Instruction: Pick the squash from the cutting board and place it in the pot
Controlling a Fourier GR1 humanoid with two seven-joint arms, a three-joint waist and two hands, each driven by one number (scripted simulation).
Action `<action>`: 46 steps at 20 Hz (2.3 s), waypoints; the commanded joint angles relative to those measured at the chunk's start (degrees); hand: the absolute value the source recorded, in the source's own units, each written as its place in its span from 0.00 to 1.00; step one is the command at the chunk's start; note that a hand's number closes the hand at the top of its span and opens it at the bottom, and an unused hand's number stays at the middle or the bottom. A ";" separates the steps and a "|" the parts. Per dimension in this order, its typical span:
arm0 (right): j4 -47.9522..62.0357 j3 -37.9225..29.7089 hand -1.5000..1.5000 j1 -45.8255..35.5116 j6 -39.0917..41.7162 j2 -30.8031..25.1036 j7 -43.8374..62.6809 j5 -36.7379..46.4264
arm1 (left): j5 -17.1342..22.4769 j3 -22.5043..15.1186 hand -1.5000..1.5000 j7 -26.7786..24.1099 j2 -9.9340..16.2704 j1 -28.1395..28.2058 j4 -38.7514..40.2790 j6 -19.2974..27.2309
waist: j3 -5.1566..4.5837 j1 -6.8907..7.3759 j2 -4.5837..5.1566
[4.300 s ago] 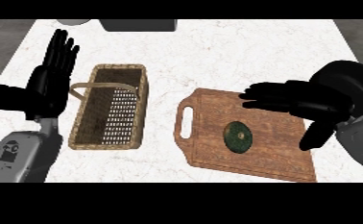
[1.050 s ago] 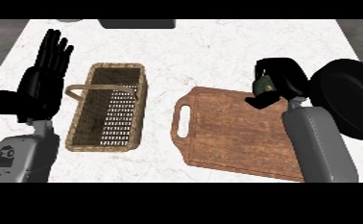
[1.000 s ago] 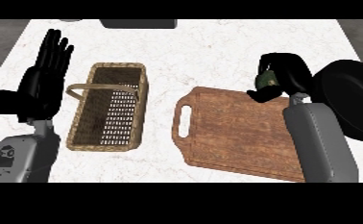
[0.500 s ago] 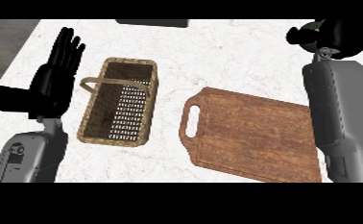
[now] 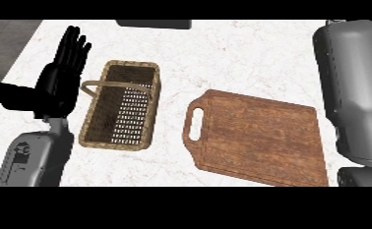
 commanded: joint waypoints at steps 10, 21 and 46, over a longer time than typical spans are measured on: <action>-10.92 -6.50 1.00 11.01 0.80 1.09 5.34 1.84 | 1.34 4.55 0.50 -1.24 2.06 0.76 3.44 -0.84 | 0.19 -4.33 -1.23; -24.84 -9.76 1.00 28.06 0.29 -0.28 -4.42 -7.13 | 0.24 2.89 0.50 2.71 0.84 3.59 -3.55 -0.16 | 0.21 -3.42 -1.07; -13.41 -19.57 0.00 25.06 -26.69 -2.72 -22.70 -38.81 | -0.26 3.94 0.50 0.56 0.46 1.42 0.16 -1.72 | 0.21 -3.04 -0.97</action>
